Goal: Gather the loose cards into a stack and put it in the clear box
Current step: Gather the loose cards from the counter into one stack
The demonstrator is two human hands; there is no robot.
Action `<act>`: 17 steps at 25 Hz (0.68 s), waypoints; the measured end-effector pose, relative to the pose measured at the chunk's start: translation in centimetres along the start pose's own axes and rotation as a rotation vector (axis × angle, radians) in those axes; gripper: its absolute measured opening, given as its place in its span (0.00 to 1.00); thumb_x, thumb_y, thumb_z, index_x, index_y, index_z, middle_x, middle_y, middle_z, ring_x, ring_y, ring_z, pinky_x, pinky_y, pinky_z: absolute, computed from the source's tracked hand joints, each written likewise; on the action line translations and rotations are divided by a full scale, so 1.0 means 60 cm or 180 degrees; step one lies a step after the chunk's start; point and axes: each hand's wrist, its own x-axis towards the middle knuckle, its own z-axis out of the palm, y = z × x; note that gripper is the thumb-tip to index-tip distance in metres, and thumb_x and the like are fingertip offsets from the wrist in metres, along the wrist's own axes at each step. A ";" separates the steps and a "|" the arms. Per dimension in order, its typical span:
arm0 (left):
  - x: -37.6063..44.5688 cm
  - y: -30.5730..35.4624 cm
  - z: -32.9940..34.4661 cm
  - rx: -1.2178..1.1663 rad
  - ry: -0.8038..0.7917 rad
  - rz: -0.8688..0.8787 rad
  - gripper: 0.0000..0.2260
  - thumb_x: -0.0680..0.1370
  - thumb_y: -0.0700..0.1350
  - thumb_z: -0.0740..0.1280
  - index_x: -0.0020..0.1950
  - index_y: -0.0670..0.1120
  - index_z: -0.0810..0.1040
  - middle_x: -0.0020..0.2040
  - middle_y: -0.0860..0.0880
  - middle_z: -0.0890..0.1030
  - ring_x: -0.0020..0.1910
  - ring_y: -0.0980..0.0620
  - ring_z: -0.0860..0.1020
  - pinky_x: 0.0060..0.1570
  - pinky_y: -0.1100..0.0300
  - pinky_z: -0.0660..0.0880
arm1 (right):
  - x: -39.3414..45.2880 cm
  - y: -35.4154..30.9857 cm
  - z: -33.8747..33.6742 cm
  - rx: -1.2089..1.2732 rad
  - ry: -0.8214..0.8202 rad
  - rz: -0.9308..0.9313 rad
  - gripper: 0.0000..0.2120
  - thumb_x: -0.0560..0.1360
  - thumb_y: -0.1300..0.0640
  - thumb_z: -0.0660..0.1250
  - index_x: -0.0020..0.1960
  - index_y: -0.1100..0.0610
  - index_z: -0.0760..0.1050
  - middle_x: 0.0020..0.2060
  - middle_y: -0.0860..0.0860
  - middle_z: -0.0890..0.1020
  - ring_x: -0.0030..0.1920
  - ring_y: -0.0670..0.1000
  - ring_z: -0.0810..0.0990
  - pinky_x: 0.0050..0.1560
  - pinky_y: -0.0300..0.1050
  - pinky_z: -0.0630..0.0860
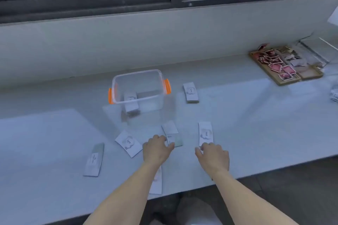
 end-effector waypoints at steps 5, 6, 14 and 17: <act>0.071 0.025 -0.023 -0.0082 -0.0294 -0.0322 0.24 0.71 0.56 0.68 0.66 0.53 0.73 0.63 0.50 0.75 0.63 0.48 0.72 0.57 0.52 0.67 | 0.084 0.030 -0.028 -0.0229 -0.0308 0.0138 0.18 0.77 0.42 0.59 0.62 0.50 0.72 0.54 0.49 0.77 0.55 0.53 0.75 0.48 0.48 0.69; 0.081 0.032 -0.024 0.0055 -0.0347 -0.0283 0.26 0.71 0.56 0.69 0.68 0.52 0.71 0.65 0.49 0.73 0.64 0.48 0.71 0.57 0.52 0.67 | 0.097 0.032 -0.029 -0.0238 -0.0374 0.0169 0.19 0.76 0.42 0.60 0.62 0.51 0.71 0.55 0.49 0.76 0.55 0.53 0.74 0.47 0.48 0.68; 0.133 0.060 -0.029 0.0872 -0.0570 -0.0226 0.39 0.65 0.55 0.75 0.71 0.50 0.62 0.66 0.47 0.67 0.65 0.45 0.67 0.59 0.49 0.67 | 0.163 0.037 -0.025 -0.0229 -0.0709 0.0507 0.33 0.71 0.36 0.64 0.66 0.57 0.63 0.58 0.51 0.70 0.54 0.54 0.72 0.42 0.47 0.68; 0.137 0.065 -0.020 0.0920 -0.0559 -0.0251 0.39 0.65 0.55 0.75 0.71 0.50 0.62 0.65 0.47 0.67 0.64 0.45 0.67 0.59 0.49 0.68 | 0.170 0.035 -0.018 -0.0086 -0.0747 0.0576 0.35 0.71 0.39 0.67 0.68 0.60 0.60 0.59 0.52 0.68 0.53 0.54 0.73 0.40 0.46 0.69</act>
